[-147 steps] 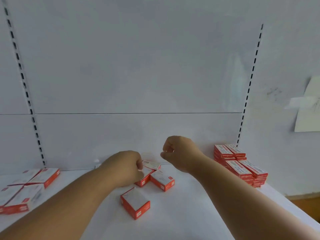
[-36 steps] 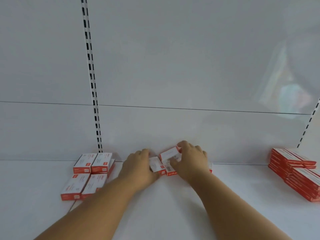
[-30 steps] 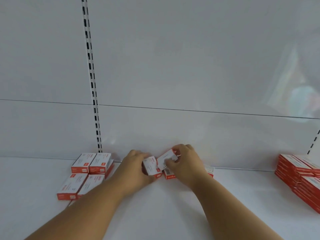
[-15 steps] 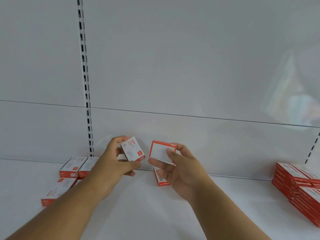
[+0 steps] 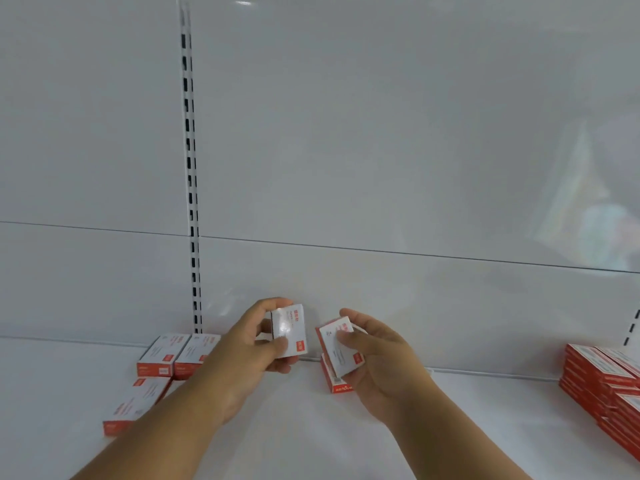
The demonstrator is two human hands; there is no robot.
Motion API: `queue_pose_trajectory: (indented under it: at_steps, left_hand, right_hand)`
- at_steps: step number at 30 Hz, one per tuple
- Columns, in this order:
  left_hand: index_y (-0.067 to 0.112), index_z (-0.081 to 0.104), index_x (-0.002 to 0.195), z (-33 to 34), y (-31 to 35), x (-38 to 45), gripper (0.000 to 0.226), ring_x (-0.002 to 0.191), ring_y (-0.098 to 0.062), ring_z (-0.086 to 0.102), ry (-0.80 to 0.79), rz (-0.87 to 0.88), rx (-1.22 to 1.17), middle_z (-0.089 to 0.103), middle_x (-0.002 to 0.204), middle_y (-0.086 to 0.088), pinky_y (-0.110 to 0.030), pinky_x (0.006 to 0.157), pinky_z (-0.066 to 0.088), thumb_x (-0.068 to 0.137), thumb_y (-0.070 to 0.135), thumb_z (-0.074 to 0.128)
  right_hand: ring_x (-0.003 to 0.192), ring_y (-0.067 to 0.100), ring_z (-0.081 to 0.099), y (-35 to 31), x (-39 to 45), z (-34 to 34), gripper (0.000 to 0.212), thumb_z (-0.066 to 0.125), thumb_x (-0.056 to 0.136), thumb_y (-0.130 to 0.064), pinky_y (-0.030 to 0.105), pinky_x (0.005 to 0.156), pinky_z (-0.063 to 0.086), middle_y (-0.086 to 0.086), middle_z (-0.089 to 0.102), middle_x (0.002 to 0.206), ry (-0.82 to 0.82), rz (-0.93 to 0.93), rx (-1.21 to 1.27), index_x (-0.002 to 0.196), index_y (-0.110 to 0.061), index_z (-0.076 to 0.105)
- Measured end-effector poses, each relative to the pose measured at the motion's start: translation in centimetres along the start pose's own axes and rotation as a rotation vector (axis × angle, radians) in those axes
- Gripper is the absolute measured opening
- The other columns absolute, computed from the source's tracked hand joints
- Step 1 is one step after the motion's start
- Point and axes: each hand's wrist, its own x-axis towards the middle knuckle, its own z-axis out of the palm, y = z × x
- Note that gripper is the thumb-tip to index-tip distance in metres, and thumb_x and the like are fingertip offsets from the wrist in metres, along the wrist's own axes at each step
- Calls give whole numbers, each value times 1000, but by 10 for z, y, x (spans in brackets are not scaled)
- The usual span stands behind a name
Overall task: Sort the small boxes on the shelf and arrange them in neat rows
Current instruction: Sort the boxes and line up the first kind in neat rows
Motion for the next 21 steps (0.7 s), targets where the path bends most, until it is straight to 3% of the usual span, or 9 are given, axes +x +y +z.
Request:
queue_pose_trajectory:
  at_steps: [4,7,9,11,13,18,21]
  left_hand:
    - [50,59,112,-5,16,-11,52,77,-17,74,28,31,214,62,109,9,-30,72,62,96,1,55]
    - [49,54,119,-29,31,-25,53,77,-15,72,8,69,313,60,110,10,-22,59,58,96,1,54]
    - [48,49,121,-58,36,-33,49,78,-15,72,36,78,409,59,111,9,-24,58,58,96,6,56]
    - [42,48,118,-92,37,-40,40,78,-17,72,99,42,465,62,107,7,-29,60,61,95,11,59]
    - [30,52,114,-120,33,-46,31,71,-20,74,130,-26,392,68,101,2,-35,61,61,93,9,62]
    - [18,59,103,-162,10,-53,19,59,-21,73,106,-161,341,75,75,-8,-32,52,57,89,6,63]
    - [19,59,99,-174,-3,-51,15,56,-20,71,69,-192,398,74,71,-7,-29,50,53,86,15,66]
  right_hand:
    - [92,31,61,7,-8,18,22,60,91,-5,41,75,47,15,74,97,60,5,-109,108,-13,72]
    - [88,30,62,9,-16,39,16,59,94,-8,35,67,48,15,73,96,61,-27,-243,106,-13,68]
    - [85,28,66,10,-19,57,14,60,93,-4,34,64,53,15,73,94,34,-44,-343,105,-7,66]
    - [86,29,71,17,-21,80,16,65,90,-4,41,74,60,17,74,92,43,-44,-405,106,-1,64]
    - [80,28,74,28,-22,104,21,72,86,-8,43,75,61,16,75,87,83,-47,-478,103,1,63]
    - [70,17,74,65,-28,155,19,76,83,-22,35,68,62,6,75,82,195,-58,-758,94,-12,64]
    - [70,12,72,79,-31,170,15,72,85,-28,32,63,62,-2,70,84,263,-147,-983,92,-19,62]
